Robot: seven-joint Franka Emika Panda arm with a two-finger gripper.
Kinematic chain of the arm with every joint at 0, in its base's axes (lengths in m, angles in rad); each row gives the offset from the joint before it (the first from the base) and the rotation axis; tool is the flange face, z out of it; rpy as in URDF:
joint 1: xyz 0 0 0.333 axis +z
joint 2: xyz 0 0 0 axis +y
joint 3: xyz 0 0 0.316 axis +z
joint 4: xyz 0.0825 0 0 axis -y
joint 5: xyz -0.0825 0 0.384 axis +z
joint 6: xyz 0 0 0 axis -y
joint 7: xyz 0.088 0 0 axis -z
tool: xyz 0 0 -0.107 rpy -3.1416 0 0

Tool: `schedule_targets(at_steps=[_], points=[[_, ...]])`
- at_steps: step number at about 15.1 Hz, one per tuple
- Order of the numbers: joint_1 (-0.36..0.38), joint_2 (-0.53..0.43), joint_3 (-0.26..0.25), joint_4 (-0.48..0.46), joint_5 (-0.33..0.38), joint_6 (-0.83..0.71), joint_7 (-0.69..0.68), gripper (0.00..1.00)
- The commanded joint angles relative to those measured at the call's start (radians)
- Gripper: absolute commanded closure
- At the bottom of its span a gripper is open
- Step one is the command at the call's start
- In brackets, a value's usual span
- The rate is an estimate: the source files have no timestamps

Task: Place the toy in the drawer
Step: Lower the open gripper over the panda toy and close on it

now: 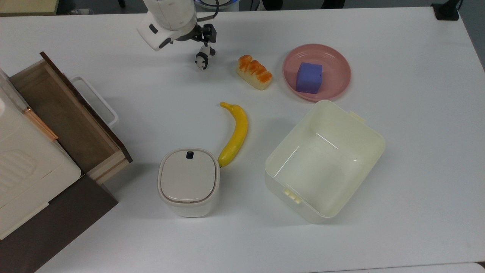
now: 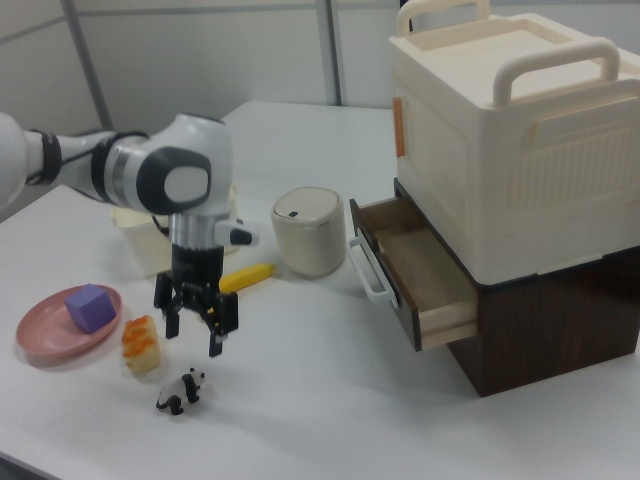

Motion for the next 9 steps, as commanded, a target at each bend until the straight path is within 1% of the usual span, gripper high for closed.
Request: schedule_targets(at_steps=[1,2,3,5,8,9], points=[[0.008,-0.005,-0.004,-0.065,0.015,0.06,-0.017,0.04],[0.008,0.0,-0.004,-0.074,0.019,0.061,-0.016,0.07],[0.008,0.009,-0.002,-0.079,0.02,0.06,-0.013,0.11],[0.013,0.027,-0.001,-0.097,0.02,0.063,-0.007,0.11],[0.037,0.066,0.002,-0.097,0.02,0.099,0.059,0.12],[0.039,0.078,0.002,-0.097,0.02,0.106,0.068,0.15]])
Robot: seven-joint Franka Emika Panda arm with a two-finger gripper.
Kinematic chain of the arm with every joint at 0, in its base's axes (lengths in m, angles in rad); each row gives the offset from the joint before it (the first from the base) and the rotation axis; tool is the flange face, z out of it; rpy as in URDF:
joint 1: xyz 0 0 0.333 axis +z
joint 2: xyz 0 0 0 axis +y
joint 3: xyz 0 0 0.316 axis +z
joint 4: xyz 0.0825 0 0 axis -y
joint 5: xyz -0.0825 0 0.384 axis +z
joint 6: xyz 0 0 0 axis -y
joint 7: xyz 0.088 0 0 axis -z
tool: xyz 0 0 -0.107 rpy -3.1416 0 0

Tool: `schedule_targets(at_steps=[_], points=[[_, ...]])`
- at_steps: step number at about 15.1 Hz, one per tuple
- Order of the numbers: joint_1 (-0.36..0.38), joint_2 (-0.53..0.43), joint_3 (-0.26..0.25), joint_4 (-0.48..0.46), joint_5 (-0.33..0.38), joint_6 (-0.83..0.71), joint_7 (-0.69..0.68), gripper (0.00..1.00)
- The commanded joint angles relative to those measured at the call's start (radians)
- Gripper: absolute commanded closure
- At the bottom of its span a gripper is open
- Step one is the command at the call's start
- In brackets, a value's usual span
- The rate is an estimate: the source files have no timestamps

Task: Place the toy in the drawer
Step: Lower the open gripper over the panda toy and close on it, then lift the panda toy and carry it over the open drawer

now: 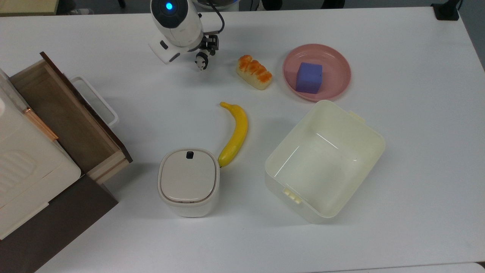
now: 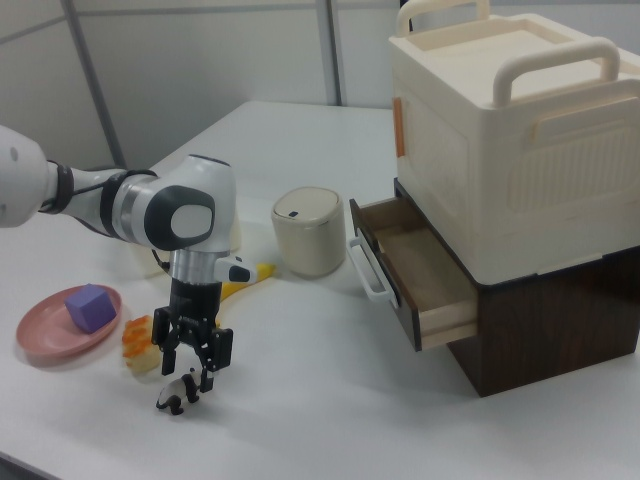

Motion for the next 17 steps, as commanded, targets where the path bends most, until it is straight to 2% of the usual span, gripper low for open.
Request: schedule_targets(at_steps=[1,5,7,8,10,13,17], points=[[0.03,0.025,-0.003,-0.017,0.019,0.052,0.054,0.21],[0.028,0.034,-0.003,-0.012,0.019,0.052,0.054,0.54],[0.028,0.033,-0.003,-0.008,0.019,0.046,0.054,0.75],[0.028,0.029,-0.003,0.006,0.019,0.037,0.054,0.8],[0.016,0.023,-0.003,0.069,0.019,-0.026,0.043,0.82],[-0.018,0.025,-0.006,0.228,0.019,-0.122,0.01,0.82],[-0.061,0.025,-0.006,0.365,0.018,-0.13,-0.003,0.82]])
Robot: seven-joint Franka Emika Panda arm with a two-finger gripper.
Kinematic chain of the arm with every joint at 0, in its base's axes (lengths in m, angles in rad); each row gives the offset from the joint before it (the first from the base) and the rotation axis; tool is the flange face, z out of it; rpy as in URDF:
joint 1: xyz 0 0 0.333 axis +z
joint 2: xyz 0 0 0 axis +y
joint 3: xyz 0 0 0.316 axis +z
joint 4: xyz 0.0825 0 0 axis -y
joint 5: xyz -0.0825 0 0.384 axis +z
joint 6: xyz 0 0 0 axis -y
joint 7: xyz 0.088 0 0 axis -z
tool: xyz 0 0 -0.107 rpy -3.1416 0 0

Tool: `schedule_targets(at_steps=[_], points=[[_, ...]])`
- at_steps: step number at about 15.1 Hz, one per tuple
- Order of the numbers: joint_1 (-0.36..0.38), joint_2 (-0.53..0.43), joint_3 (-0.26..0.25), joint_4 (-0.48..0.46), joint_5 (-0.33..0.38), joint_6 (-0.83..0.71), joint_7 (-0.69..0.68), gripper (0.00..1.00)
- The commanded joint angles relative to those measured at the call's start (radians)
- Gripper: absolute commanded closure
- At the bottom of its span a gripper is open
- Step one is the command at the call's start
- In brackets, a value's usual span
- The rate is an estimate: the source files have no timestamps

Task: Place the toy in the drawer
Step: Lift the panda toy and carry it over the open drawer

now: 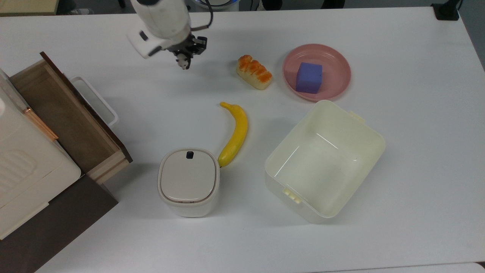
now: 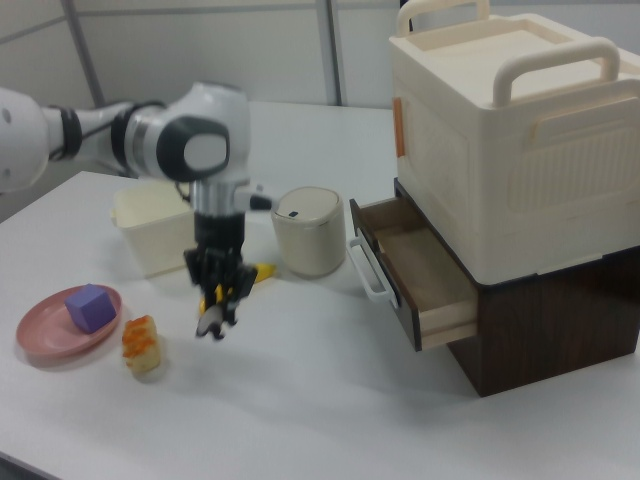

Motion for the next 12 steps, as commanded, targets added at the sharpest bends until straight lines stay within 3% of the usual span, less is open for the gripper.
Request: schedule_targets(at_steps=[1,7,10,12], points=[[-0.042,-0.003,-0.007,0.132,0.018,-0.029,-0.03,0.82],[-0.09,0.007,-0.014,0.273,-0.007,-0.021,-0.192,0.82],[-0.105,0.007,-0.014,0.287,-0.017,0.078,-0.204,0.82],[-0.11,0.008,-0.014,0.287,-0.06,0.14,-0.229,0.82]])
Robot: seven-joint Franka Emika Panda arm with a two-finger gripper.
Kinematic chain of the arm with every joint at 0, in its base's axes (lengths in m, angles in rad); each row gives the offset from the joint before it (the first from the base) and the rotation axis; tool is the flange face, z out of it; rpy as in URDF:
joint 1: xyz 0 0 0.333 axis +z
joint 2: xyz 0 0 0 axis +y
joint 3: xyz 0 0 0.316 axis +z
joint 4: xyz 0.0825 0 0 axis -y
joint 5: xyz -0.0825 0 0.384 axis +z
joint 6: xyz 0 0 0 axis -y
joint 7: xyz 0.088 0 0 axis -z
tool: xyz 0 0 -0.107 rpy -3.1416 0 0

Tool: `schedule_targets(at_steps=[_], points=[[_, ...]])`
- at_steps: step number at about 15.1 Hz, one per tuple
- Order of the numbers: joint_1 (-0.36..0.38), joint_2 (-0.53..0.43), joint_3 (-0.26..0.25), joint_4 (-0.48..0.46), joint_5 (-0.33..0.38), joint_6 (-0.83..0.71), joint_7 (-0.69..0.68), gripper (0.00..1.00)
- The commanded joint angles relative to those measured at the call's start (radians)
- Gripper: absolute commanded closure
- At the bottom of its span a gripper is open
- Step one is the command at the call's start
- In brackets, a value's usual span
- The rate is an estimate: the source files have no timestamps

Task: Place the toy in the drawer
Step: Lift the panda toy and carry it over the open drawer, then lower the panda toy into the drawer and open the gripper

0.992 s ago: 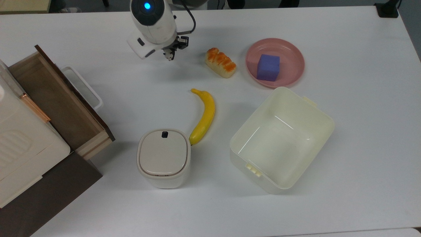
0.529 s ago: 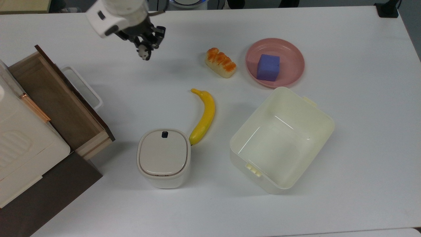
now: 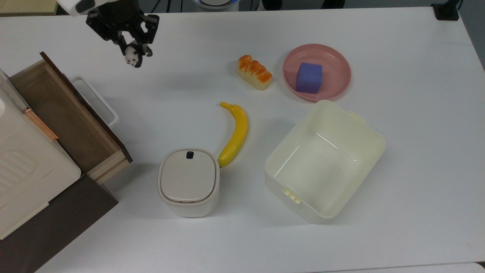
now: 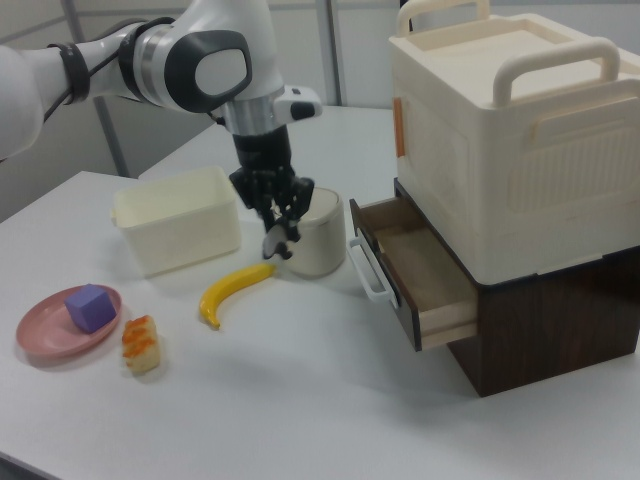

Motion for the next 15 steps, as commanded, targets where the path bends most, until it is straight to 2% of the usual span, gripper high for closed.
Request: schedule_targets(at_steps=[1,6,9,12,15], points=[[-0.007,0.011,-0.003,0.015,-0.049,0.073,-0.055,0.82],[-0.031,0.011,-0.006,0.021,-0.053,0.073,-0.211,0.82],[-0.045,0.028,-0.006,0.023,-0.1,0.093,-0.28,0.82],[-0.077,0.056,-0.011,0.022,-0.111,0.259,-0.341,0.81],[-0.099,0.085,-0.013,0.04,-0.108,0.342,-0.497,0.81]])
